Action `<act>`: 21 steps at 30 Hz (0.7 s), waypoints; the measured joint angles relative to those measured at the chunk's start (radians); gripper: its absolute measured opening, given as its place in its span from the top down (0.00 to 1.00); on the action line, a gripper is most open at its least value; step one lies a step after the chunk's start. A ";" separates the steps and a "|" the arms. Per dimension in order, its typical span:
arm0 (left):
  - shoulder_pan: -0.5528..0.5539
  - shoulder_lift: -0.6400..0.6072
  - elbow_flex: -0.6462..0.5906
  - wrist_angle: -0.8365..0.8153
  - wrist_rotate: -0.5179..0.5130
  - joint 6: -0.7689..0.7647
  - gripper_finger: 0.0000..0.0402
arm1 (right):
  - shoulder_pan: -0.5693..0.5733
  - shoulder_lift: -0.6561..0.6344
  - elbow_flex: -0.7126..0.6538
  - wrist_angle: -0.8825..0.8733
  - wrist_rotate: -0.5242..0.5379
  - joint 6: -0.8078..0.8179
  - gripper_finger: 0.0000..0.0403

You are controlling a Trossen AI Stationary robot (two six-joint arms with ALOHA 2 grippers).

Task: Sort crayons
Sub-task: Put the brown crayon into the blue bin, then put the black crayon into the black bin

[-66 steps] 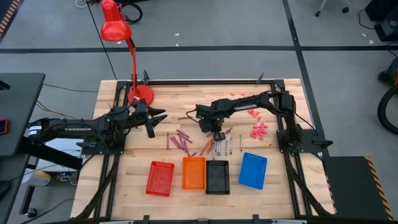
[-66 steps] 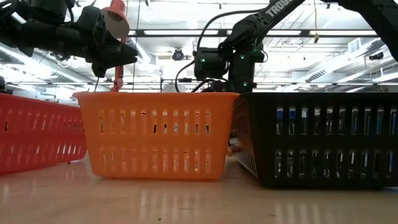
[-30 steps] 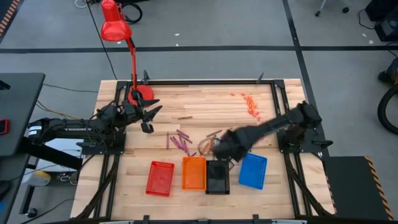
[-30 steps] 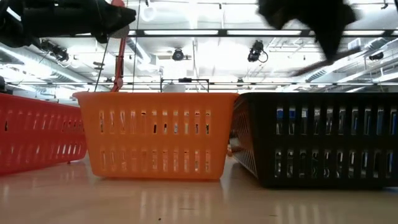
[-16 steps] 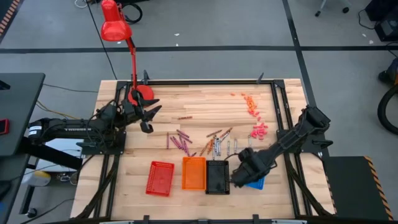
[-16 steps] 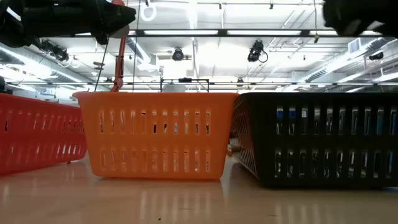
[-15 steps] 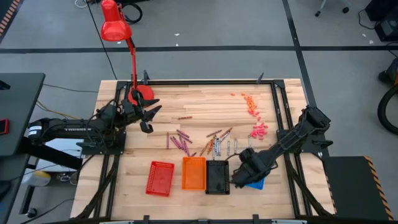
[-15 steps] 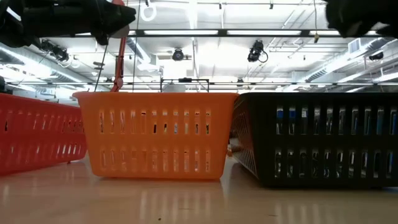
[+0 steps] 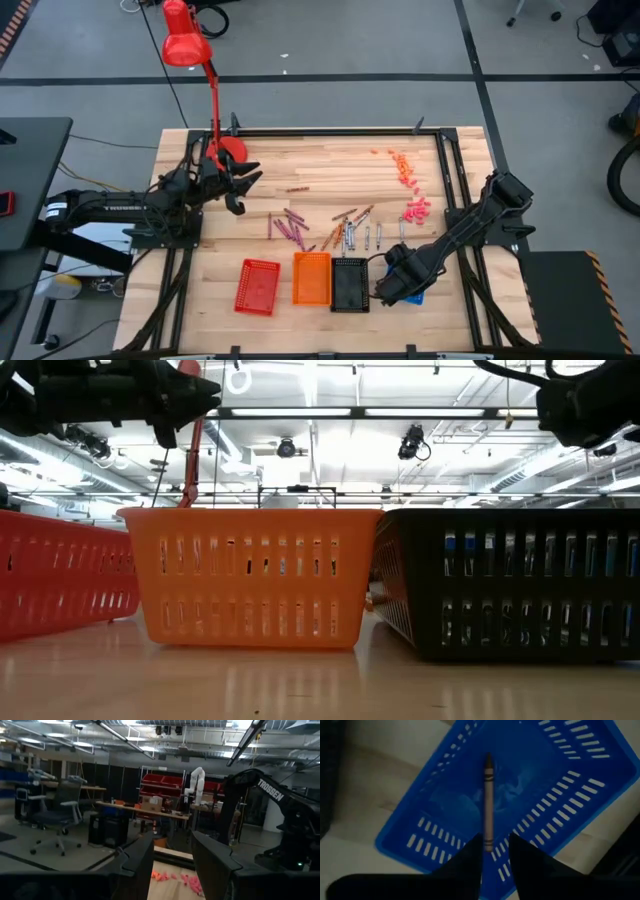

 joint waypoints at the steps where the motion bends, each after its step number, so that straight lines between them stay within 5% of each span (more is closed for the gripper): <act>1: 0.000 0.000 0.000 -0.003 0.000 -0.007 0.65 | -0.004 -0.007 0.000 0.002 -0.002 -0.007 0.72; 13: -0.002 0.000 0.000 -0.004 0.000 -0.011 0.65 | -0.126 -0.171 0.000 -0.210 0.173 -0.141 0.66; 21: -0.002 0.000 0.000 -0.004 0.000 -0.005 0.65 | -0.294 -0.179 -0.066 -0.200 0.215 -0.352 0.66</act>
